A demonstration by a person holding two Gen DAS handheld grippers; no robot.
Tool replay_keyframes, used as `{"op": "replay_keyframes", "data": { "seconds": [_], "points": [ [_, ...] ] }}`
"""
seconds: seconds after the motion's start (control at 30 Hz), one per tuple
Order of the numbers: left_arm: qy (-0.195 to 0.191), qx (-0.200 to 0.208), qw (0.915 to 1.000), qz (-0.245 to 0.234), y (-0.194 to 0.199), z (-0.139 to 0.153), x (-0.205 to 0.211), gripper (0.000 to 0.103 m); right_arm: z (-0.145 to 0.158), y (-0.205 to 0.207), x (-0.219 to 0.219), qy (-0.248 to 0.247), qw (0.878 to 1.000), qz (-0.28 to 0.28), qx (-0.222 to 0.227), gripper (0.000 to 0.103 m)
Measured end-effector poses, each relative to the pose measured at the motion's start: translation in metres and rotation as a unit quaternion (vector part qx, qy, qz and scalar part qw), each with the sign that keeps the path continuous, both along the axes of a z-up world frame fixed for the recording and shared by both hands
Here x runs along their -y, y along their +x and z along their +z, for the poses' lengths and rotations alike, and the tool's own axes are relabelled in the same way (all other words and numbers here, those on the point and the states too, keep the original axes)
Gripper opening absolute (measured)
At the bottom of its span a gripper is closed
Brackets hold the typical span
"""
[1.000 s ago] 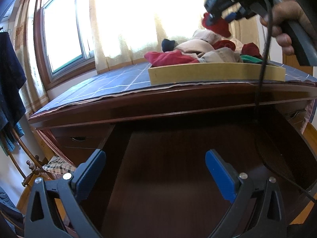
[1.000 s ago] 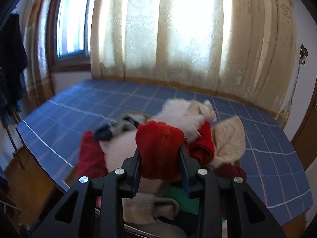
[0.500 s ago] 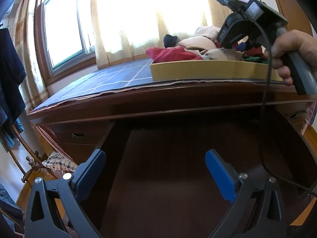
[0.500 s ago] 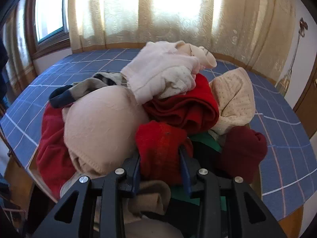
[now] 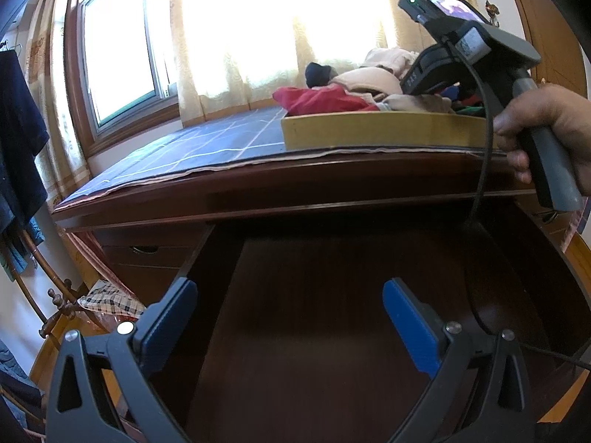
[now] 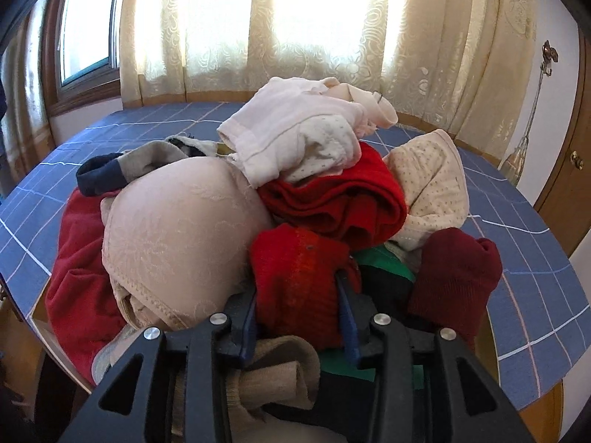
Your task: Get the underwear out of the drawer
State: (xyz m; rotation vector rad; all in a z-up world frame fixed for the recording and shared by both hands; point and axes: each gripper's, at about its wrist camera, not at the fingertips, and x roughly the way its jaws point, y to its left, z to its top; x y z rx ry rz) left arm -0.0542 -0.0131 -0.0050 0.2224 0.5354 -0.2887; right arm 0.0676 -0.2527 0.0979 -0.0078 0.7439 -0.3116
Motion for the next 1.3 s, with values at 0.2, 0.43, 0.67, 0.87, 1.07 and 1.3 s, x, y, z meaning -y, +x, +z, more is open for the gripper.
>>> {"op": "replay_keyframes", "data": {
  "seconds": [0.2,0.43,0.67,0.87,1.07,1.3],
  "points": [
    [0.002,0.000,1.0000,0.002,0.000,-0.001,0.000,0.102,0.006,0.002,0.008,0.027,0.999,0.032,-0.009,0.047],
    [0.000,-0.004,1.0000,0.006,0.001,-0.001,-0.001,0.102,0.027,-0.033,0.036,0.154,0.986,0.063,0.023,0.068],
    [0.006,-0.001,0.9999,0.010,0.001,-0.001,0.001,0.102,0.031,-0.082,0.045,0.223,0.971,0.079,0.034,0.076],
    [0.013,0.004,0.9999,0.010,0.000,-0.001,0.003,0.102,0.033,-0.130,0.051,0.245,0.966,0.085,0.012,0.076],
    [0.014,0.004,0.9998,0.012,-0.001,-0.002,0.003,0.102,0.051,-0.193,0.064,0.244,0.968,0.055,-0.036,0.076],
    [0.007,-0.015,0.9998,0.014,0.004,-0.001,0.002,0.102,0.047,-0.254,0.061,0.250,0.965,0.031,-0.078,0.076]
  ]
}}
